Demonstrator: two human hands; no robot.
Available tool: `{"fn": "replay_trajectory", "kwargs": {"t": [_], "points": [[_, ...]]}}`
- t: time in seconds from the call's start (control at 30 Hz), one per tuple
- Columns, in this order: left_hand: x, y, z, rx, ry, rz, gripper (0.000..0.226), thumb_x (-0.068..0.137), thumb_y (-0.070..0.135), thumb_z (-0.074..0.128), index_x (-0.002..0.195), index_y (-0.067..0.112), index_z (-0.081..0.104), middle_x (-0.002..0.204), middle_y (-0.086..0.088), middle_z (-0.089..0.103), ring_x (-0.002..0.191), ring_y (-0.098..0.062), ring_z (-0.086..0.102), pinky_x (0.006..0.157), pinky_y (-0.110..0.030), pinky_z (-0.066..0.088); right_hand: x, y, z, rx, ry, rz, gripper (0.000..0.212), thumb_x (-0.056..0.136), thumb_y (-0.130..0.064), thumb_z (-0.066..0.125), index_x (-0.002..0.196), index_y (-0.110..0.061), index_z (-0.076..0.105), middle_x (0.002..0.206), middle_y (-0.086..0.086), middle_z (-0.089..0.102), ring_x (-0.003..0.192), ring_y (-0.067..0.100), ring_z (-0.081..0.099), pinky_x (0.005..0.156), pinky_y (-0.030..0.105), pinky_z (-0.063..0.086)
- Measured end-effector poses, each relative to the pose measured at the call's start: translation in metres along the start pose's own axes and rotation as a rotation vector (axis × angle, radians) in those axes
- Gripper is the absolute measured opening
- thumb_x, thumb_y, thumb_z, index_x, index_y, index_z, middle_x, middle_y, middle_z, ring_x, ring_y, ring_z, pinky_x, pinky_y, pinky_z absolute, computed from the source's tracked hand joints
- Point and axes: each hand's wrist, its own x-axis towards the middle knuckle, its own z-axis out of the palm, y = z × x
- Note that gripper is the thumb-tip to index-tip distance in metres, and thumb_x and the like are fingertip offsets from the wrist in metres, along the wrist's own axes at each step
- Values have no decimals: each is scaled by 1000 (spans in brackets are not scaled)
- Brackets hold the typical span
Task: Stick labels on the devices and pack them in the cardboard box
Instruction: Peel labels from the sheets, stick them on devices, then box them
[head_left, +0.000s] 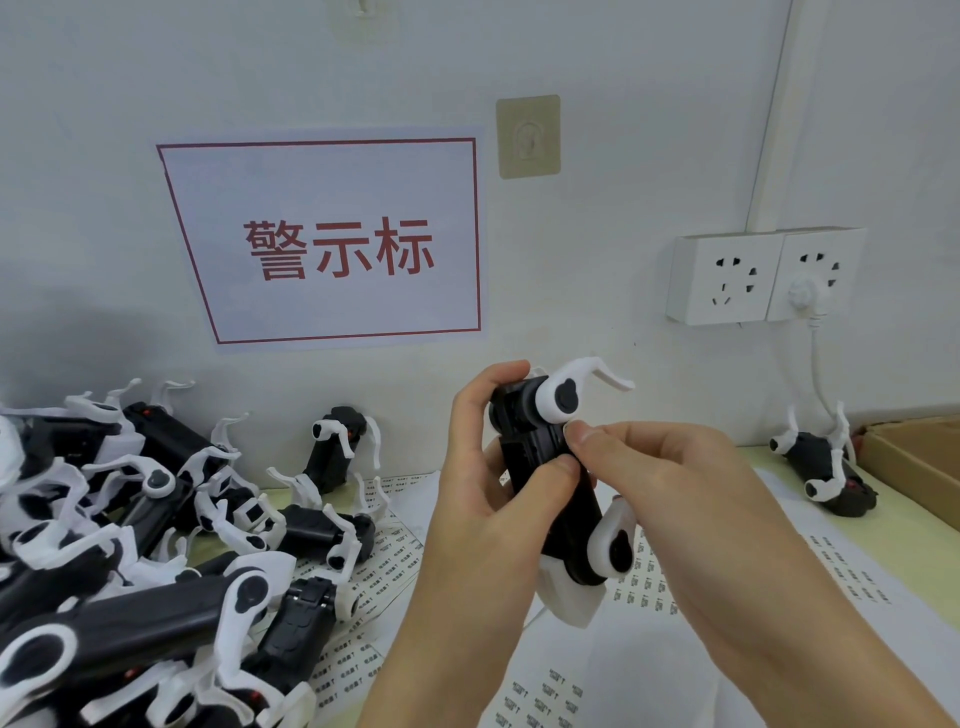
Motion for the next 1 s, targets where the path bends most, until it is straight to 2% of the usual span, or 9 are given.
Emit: {"fn": "replay_trajectory", "kwargs": {"t": [0.23, 0.4, 0.47, 0.57, 0.7, 0.77, 0.87, 0.93, 1.0], "points": [[-1, 2, -1, -16, -23, 2, 59, 73, 27, 68, 128, 44, 54, 96, -3, 66, 91, -21, 63, 79, -29, 53, 4, 2, -2, -7, 19, 52, 35, 76, -50, 71, 60, -19, 67, 57, -4, 63, 68, 17, 66, 78, 35, 51], [-1, 3, -2, -17, -10, -4, 58, 73, 30, 67, 128, 45, 56, 94, -1, 67, 87, -19, 64, 77, -28, 52, 5, 1, -7, -16, -22, 78, 34, 83, -43, 74, 64, -16, 66, 76, 11, 65, 83, 34, 64, 96, 56, 47], [0, 2, -2, -13, -1, -9, 58, 72, 31, 66, 128, 45, 56, 94, -1, 66, 85, -20, 63, 78, -31, 51, 6, 1, -11, -10, -48, 92, 28, 84, -34, 74, 65, -16, 67, 77, 14, 64, 81, 38, 62, 94, 55, 47], [0, 0, -3, -25, 27, -20, 58, 72, 32, 68, 128, 43, 56, 100, -8, 65, 89, -24, 61, 82, -39, 50, 6, 2, -16, -6, -65, 97, 17, 84, -20, 74, 69, -15, 69, 75, 12, 66, 77, 27, 60, 89, 50, 47], [1, -1, 1, -21, 87, -17, 52, 73, 34, 72, 122, 41, 58, 91, -3, 67, 78, -19, 64, 72, -32, 53, 4, 2, -17, -21, -89, 82, 15, 83, -27, 74, 82, -14, 69, 87, 13, 73, 86, 30, 67, 99, 54, 47], [2, -2, 4, -4, 149, -5, 41, 76, 29, 70, 115, 40, 60, 79, 5, 65, 65, -13, 63, 61, -24, 52, 4, 3, -14, -71, -79, 48, 22, 83, -39, 72, 81, -17, 70, 84, 5, 75, 86, 24, 70, 92, 46, 54], [3, -4, 3, 54, 226, 8, 34, 76, 26, 61, 107, 41, 61, 72, 3, 64, 63, -13, 61, 58, -26, 53, 2, 6, -8, -188, -56, 1, 19, 82, -46, 70, 77, -28, 67, 74, -13, 72, 63, 0, 65, 56, 10, 45], [3, -5, 2, 68, 242, 2, 36, 75, 27, 56, 108, 41, 59, 74, -1, 64, 67, -16, 61, 62, -33, 55, 2, 9, -6, -251, -50, -14, 16, 83, -44, 69, 76, -31, 66, 74, -19, 70, 58, -5, 63, 44, 6, 37], [3, -6, -1, 52, 251, -19, 37, 75, 29, 54, 109, 40, 59, 75, -2, 63, 69, -17, 61, 62, -35, 54, 1, 10, -4, -295, -50, -22, 14, 84, -45, 67, 79, -32, 65, 77, -21, 70, 62, -4, 65, 48, 9, 39]]}}
